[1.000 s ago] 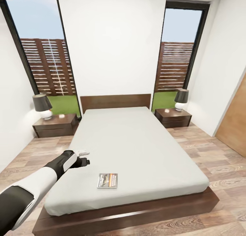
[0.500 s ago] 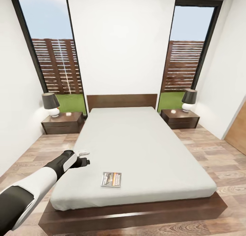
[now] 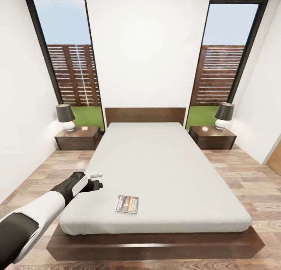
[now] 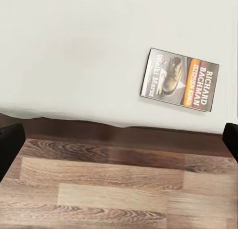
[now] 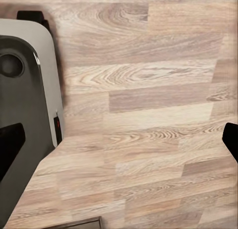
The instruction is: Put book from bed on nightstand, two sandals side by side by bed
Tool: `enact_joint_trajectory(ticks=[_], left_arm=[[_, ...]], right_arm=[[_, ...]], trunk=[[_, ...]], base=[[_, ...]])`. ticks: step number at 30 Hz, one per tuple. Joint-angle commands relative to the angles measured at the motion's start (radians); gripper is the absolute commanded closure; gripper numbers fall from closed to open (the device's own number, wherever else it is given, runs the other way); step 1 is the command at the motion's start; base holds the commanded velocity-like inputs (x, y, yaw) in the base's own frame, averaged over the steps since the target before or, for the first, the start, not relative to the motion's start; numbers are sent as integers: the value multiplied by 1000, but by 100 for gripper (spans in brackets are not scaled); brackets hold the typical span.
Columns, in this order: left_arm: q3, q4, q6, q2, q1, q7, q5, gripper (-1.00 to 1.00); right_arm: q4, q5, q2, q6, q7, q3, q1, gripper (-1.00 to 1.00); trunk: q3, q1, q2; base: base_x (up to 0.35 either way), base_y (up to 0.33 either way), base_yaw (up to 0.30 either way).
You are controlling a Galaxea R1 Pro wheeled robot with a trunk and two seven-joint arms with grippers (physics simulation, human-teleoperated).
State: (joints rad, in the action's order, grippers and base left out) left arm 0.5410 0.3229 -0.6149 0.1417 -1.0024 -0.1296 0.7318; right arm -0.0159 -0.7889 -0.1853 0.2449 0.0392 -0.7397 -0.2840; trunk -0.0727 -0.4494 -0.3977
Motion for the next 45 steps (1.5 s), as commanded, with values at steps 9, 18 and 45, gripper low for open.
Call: enact_joint_trajectory(ticks=[9,18,45], left_arm=[[7,5,-3,1,-1,-8,11,-100],[8,5,-3,1,-1,-4,9,-100],[11,7,3,-1,-1,-2,3,-100]], right_arm=[[-2,-9,0,2,4,-9,-1,-100],[-2,-9,0,1,4,-9,-1,-100],[-3,-9,0,1,4,-10,-1,-100]], trunk=[[-3,-1,-2],[-3,-1,-2],[-3,-1,-2]], base=[[0,-58,25],[61,-55,4],[75,-14,0]])
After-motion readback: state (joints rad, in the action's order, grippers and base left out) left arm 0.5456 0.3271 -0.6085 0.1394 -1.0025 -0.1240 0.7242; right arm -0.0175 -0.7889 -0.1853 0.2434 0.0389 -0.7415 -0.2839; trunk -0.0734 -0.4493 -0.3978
